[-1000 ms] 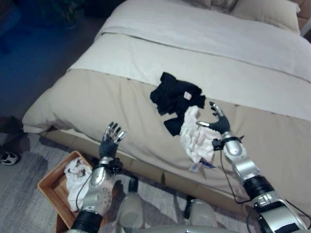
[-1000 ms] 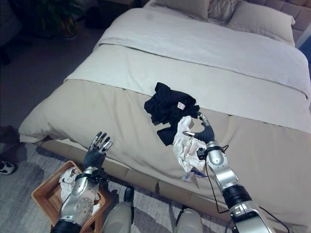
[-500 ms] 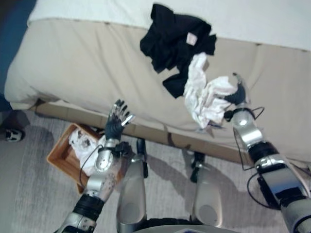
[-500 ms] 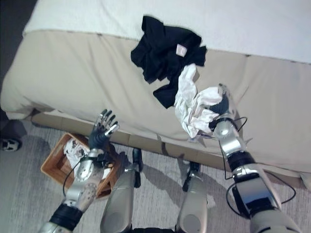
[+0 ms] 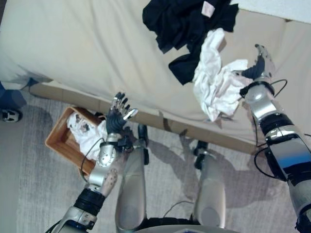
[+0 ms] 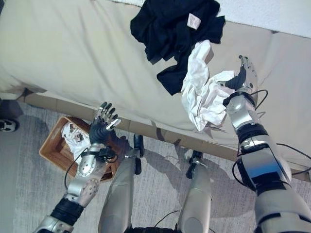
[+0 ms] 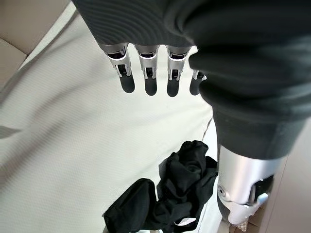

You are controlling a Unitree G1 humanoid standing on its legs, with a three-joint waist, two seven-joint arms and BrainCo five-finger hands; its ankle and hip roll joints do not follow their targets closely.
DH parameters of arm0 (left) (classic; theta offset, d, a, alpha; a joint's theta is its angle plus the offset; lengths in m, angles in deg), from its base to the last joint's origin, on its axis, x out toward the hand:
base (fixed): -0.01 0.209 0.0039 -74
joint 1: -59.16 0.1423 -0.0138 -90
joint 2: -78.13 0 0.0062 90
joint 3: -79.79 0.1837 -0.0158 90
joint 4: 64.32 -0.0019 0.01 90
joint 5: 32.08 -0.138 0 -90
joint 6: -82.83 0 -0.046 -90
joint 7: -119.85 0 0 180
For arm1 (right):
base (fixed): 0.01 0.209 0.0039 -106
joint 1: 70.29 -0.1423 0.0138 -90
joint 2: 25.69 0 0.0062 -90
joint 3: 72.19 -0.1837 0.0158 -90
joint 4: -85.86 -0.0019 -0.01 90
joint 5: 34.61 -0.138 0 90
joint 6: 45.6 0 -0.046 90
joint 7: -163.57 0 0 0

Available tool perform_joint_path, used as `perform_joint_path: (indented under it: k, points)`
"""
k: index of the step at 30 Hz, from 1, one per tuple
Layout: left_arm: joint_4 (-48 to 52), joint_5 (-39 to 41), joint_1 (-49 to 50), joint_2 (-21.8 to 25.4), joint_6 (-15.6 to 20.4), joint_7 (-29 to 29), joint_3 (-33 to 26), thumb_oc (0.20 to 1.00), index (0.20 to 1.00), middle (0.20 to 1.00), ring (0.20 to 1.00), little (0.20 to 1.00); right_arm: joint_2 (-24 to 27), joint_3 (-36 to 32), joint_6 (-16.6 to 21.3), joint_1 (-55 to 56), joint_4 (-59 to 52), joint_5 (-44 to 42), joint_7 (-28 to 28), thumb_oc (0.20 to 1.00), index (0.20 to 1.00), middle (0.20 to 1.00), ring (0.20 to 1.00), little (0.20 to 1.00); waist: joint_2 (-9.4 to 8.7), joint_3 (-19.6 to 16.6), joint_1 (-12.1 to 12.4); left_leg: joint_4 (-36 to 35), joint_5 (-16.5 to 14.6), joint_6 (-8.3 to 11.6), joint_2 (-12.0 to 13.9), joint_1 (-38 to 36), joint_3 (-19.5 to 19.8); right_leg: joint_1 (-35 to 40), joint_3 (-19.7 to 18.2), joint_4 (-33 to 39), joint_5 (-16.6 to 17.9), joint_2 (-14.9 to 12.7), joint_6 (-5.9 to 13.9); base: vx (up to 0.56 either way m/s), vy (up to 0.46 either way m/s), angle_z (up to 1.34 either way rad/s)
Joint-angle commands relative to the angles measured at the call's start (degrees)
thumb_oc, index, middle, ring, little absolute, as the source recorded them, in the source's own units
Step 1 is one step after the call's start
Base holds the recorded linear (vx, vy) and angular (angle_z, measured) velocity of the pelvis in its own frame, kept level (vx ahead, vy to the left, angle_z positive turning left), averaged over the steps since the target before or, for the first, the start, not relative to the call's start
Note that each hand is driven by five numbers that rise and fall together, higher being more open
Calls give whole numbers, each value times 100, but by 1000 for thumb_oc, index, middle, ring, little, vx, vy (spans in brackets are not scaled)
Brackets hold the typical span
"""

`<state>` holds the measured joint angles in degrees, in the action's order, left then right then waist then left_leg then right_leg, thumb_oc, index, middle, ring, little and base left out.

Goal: Pick up clothes into the bucket

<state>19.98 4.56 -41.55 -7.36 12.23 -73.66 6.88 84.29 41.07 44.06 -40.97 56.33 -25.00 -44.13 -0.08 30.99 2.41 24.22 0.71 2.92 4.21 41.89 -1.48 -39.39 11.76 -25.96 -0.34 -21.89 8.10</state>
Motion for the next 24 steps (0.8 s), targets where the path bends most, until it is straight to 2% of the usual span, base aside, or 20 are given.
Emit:
perform_joint_path:
  k: [1, 8, 9, 10, 11, 12, 13, 14, 15, 16, 17, 24]
  points:
    - [646, -369, 291, 26, 276, -35, -117, 1000, 1000, 1000, 1000, 1000, 337, 265, 124, -248, 2, 120, 24, 1000, 1000, 1000, 1000, 1000, 60, -119, -29, 532, -218, 61, 69, 474, 56, -21, -228, -178, 65, -79, 263, 0, 0, 0]
    - [530, -377, 328, -68, 264, -87, -215, 1000, 1000, 1000, 1000, 1000, 89, 504, 236, 204, -314, 242, 395, 1000, 1000, 1000, 1000, 1000, -2, -119, -39, 512, -226, 50, 53, 614, 94, -168, -160, -220, 18, -78, 249, 20, -15, 0]
    - [510, -367, 386, -89, 264, -90, -205, 1000, 1000, 1000, 1000, 1000, 22, 535, 230, 351, -263, 308, 418, 1000, 1000, 1000, 1000, 1000, -1, -119, -36, 567, -422, 98, 56, 471, 122, -41, -189, -299, -161, -75, 307, 0, 0, 0]
    - [497, -368, 311, -91, 272, -105, -235, 1000, 1000, 1000, 1000, 1000, -7, 474, 230, 374, -286, 318, 415, 1000, 1000, 1000, 1000, 1000, 2, -119, -49, 501, -229, 47, 30, 619, 103, -168, -142, -216, 8, -86, 251, 12, -7, 4]
    - [497, -368, 311, -90, 273, -105, -234, 1000, 1000, 1000, 1000, 1000, -7, 471, 229, 376, -288, 319, 415, 1000, 1000, 1000, 1000, 1000, 1, -119, -48, 501, -229, 47, 29, 619, 104, -167, -141, -216, 8, -87, 251, 9, 0, 3]
    - [486, -383, 364, -112, 280, -129, -235, 1000, 1000, 1000, 1000, 1000, -85, 436, 228, 555, -321, 336, 404, 1000, 1000, 1000, 1000, 1000, -5, -119, -55, 557, -424, 94, 39, 483, 134, -41, -181, -299, -170, -77, 307, 0, 0, 0]
    - [478, -398, 286, -107, 275, -140, -259, 1000, 1000, 1000, 1000, 1000, -83, 399, 215, 596, -401, 407, 408, 1000, 1000, 1000, 1000, 1000, -10, -119, -64, 478, -229, 46, 17, 623, 107, -155, -131, -204, 1, -85, 251, 85, -26, 2]
    - [470, -419, 355, -129, 275, -164, -273, 1000, 1000, 1000, 1000, 1000, -152, 453, 201, 837, -525, 573, 434, 1000, 1000, 1000, 1000, 1000, -26, -119, -73, 532, -424, 88, 19, 488, 136, -28, -165, -278, -157, -74, 311, -60, 13, 2]
    - [481, -422, 289, -121, 275, -165, -290, 1000, 1000, 1000, 1000, 1000, -135, 428, 197, 780, -538, 578, 431, 1000, 1000, 1000, 1000, 1000, -25, -119, -77, 462, -230, 39, 4, 628, 110, -149, -118, -191, 14, -85, 256, 77, -32, 4]
    - [469, -440, 364, -132, 271, -176, -286, 1000, 1000, 1000, 1000, 1000, -140, 494, 198, 902, -575, 690, 461, 1000, 1000, 1000, 1000, 1000, -33, -119, -78, 521, -430, 85, 15, 489, 140, -29, -160, -266, -152, -73, 316, 0, 0, 0]
    - [465, -454, 384, -133, 275, -171, -295, 1000, 1000, 1000, 1000, 1000, -140, 541, 181, 984, -630, 874, 511, 1000, 1000, 1000, 1000, 1000, -35, -119, -83, 527, -449, 86, 8, 496, 146, -26, -149, -259, -160, -82, 321, 79, -26, 2]
    - [496, -416, 359, -118, 313, -154, -235, 1000, 1000, 1000, 1000, 1000, -206, 670, 180, 749, -490, 995, 552, 1000, 1000, 1000, 1000, 1000, 16, -119, -37, 517, -435, 75, -27, 575, 150, -118, -125, -276, -163, -111, 318, 0, 1, 1]
